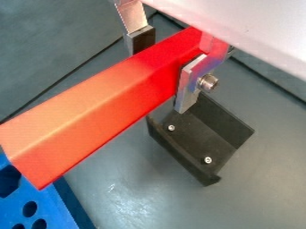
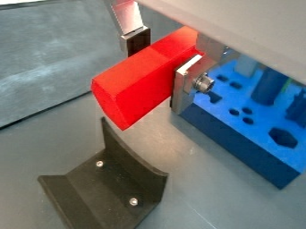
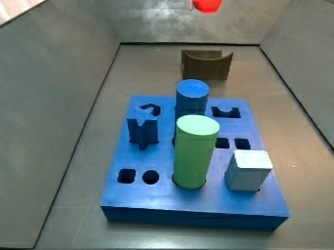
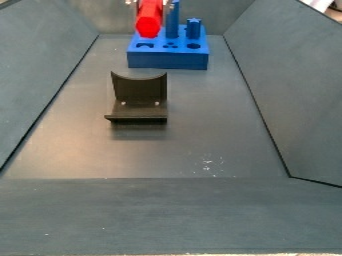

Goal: Pick up the hexagon object. Move up. Place the hexagon object on the fixture. Regrasp the hexagon object. Move to above the board. Insert the hexagon object.
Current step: Place the hexagon object on the fixture.

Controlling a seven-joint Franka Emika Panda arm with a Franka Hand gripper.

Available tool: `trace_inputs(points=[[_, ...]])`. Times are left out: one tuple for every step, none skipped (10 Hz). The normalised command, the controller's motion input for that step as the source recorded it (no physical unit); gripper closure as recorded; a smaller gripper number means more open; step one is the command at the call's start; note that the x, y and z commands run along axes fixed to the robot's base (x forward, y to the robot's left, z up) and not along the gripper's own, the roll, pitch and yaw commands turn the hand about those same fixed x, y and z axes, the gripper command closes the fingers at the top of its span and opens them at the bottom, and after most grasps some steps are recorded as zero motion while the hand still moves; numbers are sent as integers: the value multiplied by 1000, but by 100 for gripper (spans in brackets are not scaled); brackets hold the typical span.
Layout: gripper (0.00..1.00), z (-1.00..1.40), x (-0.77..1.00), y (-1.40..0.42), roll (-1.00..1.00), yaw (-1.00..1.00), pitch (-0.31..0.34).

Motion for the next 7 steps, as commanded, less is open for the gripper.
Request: trace_inputs(points=[[100,-22,437,370,-1000,-36,116],[100,-19,358,171,-1000,-55,125],[100,-12,300,61,-1000,-72,133],[100,-13,220,50,-1000,-100,142],[100,-12,179,53,-983,-116,147],[100,-11,106,50,-760,-127,121],[100,-11,69,46,-587,-130,91]])
